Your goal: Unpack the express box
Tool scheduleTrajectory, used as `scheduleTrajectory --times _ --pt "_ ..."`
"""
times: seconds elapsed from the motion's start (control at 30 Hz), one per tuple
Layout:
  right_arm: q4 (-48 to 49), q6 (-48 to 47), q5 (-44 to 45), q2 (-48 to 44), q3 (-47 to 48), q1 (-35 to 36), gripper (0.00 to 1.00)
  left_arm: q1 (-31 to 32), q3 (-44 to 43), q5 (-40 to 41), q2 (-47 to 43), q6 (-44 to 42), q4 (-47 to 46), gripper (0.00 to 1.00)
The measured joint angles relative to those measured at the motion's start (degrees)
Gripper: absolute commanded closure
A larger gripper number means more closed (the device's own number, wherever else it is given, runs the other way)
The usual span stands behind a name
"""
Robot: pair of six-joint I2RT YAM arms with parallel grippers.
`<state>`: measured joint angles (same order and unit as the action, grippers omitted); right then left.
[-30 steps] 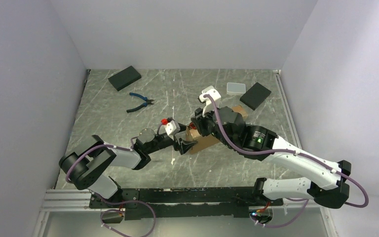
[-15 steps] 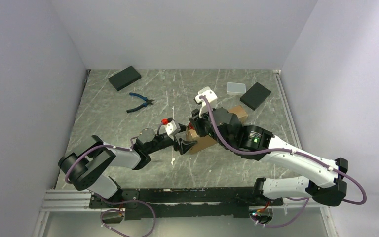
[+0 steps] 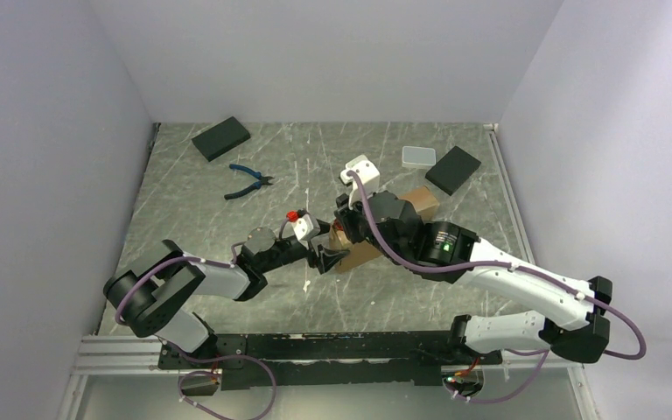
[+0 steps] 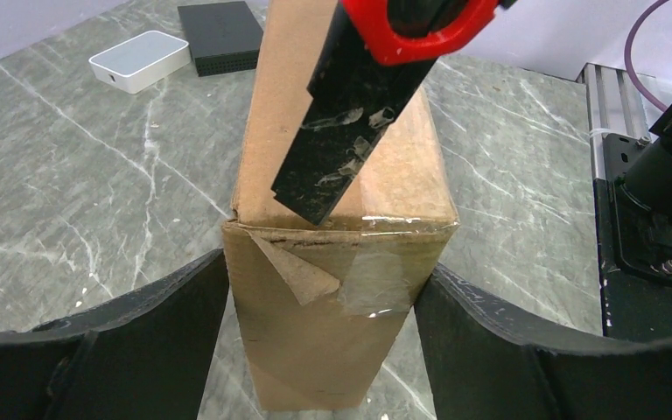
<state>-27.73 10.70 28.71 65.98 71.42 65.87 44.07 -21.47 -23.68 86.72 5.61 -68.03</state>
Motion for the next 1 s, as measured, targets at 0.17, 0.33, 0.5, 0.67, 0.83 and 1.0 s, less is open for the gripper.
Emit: scheduleTrajectory --times 0.17,0.33,0.5,0.67,0.83,1.0 --pt "-1.4 0.4 1.1 1.0 0.6 0.2 1.00 0.0 0.0 0.0 0.0 0.0 0.2 0.22" --pt "-2.6 1.2 2.4 1.6 1.1 0.8 1.00 0.0 0.0 0.1 -0.2 -0.1 0.5 0.25" --pt "-7.5 3.2 5.7 4.4 6.0 2.5 1.00 0.0 0.0 2.2 -1.6 -0.3 3.0 0.27" --pt "-12.1 5.7 9.1 8.3 10.3 4.9 1.00 0.2 0.0 5.2 -2.5 -0.5 4.5 0.27" --pt "-15.4 7.7 10.1 10.4 10.4 5.6 1.00 0.3 0.0 6.8 -3.3 -0.5 5.5 0.28" --pt "-15.6 7.9 10.4 10.8 11.0 5.6 1.00 0.6 0.0 6.9 -3.3 -0.5 5.5 0.28"
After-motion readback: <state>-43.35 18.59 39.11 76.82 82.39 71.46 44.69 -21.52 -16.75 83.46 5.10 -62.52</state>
